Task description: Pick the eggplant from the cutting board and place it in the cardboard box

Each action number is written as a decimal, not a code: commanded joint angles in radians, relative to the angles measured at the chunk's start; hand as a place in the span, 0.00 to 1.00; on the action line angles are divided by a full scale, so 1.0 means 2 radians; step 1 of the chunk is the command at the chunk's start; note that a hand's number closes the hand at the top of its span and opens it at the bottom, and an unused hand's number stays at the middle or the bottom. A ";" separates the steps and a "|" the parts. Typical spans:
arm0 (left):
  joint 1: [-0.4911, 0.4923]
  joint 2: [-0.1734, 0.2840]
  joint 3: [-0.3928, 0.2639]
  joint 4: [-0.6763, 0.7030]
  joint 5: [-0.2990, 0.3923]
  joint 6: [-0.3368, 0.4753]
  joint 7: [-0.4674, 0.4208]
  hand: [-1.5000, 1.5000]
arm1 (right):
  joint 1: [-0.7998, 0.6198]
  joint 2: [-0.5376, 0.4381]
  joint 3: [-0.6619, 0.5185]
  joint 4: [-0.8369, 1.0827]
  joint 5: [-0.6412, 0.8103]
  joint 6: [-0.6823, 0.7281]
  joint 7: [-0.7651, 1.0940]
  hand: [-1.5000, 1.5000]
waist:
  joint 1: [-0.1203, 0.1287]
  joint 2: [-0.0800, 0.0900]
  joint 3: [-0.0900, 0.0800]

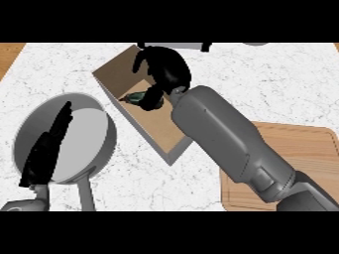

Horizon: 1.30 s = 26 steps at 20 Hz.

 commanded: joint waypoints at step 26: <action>0.020 0.013 0.035 0.007 0.016 -0.008 -0.016 0.50 | 0.052 -0.128 -0.248 0.032 -0.275 -0.104 -0.232 0.00 | -0.028 -0.005 0.001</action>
